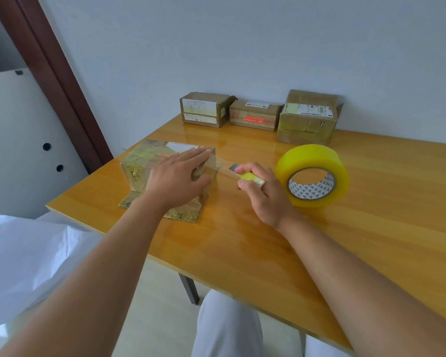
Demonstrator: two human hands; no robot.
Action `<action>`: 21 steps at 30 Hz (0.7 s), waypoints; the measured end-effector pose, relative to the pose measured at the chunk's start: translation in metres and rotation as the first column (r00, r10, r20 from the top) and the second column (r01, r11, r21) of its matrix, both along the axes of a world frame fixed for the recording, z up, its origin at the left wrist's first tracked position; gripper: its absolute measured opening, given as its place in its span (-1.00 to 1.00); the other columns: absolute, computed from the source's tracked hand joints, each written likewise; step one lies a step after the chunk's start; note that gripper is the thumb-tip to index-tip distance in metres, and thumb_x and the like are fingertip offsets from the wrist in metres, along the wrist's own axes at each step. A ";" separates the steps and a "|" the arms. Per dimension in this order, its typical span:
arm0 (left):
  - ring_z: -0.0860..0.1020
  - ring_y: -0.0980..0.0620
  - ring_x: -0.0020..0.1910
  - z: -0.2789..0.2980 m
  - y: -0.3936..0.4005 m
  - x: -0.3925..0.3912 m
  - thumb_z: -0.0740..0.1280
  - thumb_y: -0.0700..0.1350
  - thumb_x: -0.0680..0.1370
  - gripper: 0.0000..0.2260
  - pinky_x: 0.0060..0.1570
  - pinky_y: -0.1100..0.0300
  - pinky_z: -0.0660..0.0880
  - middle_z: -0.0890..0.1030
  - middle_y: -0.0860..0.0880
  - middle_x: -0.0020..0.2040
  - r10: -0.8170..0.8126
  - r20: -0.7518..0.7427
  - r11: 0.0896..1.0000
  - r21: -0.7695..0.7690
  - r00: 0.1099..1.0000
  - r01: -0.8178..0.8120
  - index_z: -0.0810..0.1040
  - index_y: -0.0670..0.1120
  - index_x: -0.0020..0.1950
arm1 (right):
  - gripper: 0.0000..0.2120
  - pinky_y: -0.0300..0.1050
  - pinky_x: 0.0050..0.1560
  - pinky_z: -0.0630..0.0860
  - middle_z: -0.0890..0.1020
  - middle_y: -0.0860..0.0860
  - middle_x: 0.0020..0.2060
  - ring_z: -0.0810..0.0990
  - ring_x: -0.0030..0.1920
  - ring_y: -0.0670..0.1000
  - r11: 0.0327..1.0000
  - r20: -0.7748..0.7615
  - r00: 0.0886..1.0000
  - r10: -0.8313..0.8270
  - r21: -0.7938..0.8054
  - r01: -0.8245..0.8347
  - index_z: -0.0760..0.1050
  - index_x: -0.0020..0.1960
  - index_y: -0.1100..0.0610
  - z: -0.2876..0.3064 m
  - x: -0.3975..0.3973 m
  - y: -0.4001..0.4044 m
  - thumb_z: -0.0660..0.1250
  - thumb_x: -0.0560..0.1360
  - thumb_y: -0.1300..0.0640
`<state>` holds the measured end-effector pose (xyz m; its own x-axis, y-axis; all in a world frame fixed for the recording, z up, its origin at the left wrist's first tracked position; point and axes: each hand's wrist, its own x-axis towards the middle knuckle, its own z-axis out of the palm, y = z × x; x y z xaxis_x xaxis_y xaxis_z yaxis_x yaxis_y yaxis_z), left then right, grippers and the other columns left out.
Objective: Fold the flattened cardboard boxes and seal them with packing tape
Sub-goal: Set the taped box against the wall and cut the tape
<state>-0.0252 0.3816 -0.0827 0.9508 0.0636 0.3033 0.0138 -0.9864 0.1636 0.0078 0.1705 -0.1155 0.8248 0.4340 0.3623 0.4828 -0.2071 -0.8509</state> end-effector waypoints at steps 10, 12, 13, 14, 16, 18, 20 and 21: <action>0.20 0.09 0.55 0.000 -0.001 0.000 0.16 0.15 0.60 -0.49 0.48 0.02 0.21 0.21 0.24 0.56 0.002 -0.009 1.000 0.007 1.000 -0.002 0.21 0.24 0.56 | -0.67 -0.26 0.09 0.31 0.53 -0.02 0.07 0.40 0.19 -0.08 0.998 -0.073 0.997 0.027 -0.056 -0.032 0.49 0.19 -0.10 -0.002 0.001 0.001 0.19 0.48 -0.13; 0.19 0.09 0.55 0.000 -0.002 0.000 0.16 0.15 0.60 -0.49 0.48 0.02 0.20 0.21 0.24 0.56 0.003 -0.011 1.000 0.008 1.000 -0.003 0.21 0.23 0.57 | -0.57 -0.25 0.09 0.31 0.55 0.03 0.09 0.41 0.19 -0.09 0.997 -0.084 0.996 0.037 -0.063 -0.042 0.49 0.23 -0.11 -0.003 0.003 0.001 0.17 0.44 -0.23; 0.19 0.08 0.55 0.000 -0.002 0.000 0.16 0.15 0.60 -0.49 0.48 0.02 0.20 0.20 0.23 0.56 0.003 -0.012 1.000 0.008 1.000 -0.003 0.21 0.23 0.57 | -0.54 -0.24 0.09 0.31 0.56 0.04 0.10 0.41 0.19 -0.09 0.997 -0.094 0.995 0.040 -0.065 -0.046 0.48 0.24 -0.13 -0.003 0.004 0.002 0.15 0.42 -0.26; 0.20 0.08 0.55 0.000 -0.002 0.000 0.16 0.15 0.60 -0.49 0.48 0.02 0.20 0.21 0.23 0.56 0.004 -0.010 1.000 0.008 1.000 -0.003 0.21 0.23 0.57 | -0.55 -0.24 0.08 0.31 0.57 0.06 0.11 0.42 0.19 -0.09 0.997 -0.104 0.994 0.042 -0.066 -0.049 0.48 0.25 -0.14 -0.003 0.005 0.002 0.15 0.43 -0.25; 0.20 0.09 0.55 0.000 -0.002 0.000 0.16 0.14 0.60 -0.49 0.48 0.02 0.20 0.21 0.23 0.56 0.000 -0.003 1.000 0.008 1.000 0.000 0.21 0.23 0.56 | -0.58 -0.22 0.06 0.32 0.57 0.07 0.12 0.43 0.17 -0.08 0.996 -0.122 0.991 0.053 -0.071 -0.062 0.47 0.24 -0.18 -0.003 0.006 0.001 0.16 0.44 -0.24; 0.19 0.10 0.55 0.000 -0.002 -0.001 0.16 0.14 0.60 -0.49 0.48 0.03 0.19 0.21 0.23 0.56 0.001 -0.005 1.000 0.009 1.000 -0.001 0.22 0.22 0.56 | -0.61 -0.19 0.02 0.33 0.57 0.06 0.12 0.46 0.11 -0.08 0.995 -0.148 0.987 0.068 -0.061 -0.078 0.46 0.20 -0.26 -0.002 0.005 0.001 0.17 0.41 -0.28; 0.18 0.11 0.55 0.001 -0.002 -0.001 0.16 0.14 0.60 -0.49 0.49 0.04 0.18 0.20 0.24 0.56 0.002 -0.007 1.000 0.011 1.000 -0.002 0.21 0.22 0.57 | -0.70 -0.19 -0.02 0.33 0.58 0.05 0.11 0.47 0.02 -0.10 0.994 -0.165 0.983 0.080 -0.054 -0.090 0.45 0.14 -0.31 0.000 0.005 0.002 0.19 0.42 -0.26; 0.18 0.11 0.55 0.001 -0.002 -0.001 0.15 0.14 0.60 -0.49 0.49 0.03 0.18 0.20 0.24 0.56 0.000 -0.006 1.000 0.011 1.000 0.000 0.22 0.22 0.57 | -0.74 -0.21 -0.04 0.33 0.59 0.04 0.08 0.48 -0.01 -0.13 0.994 -0.170 0.982 0.084 -0.052 -0.094 0.45 0.13 -0.30 0.001 0.004 0.002 0.20 0.45 -0.22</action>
<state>-0.0262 0.3792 -0.0821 0.9525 0.0606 0.2983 0.0152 -0.9882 0.1522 0.0119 0.1723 -0.1146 0.8287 0.5253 0.1935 0.3533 -0.2226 -0.9087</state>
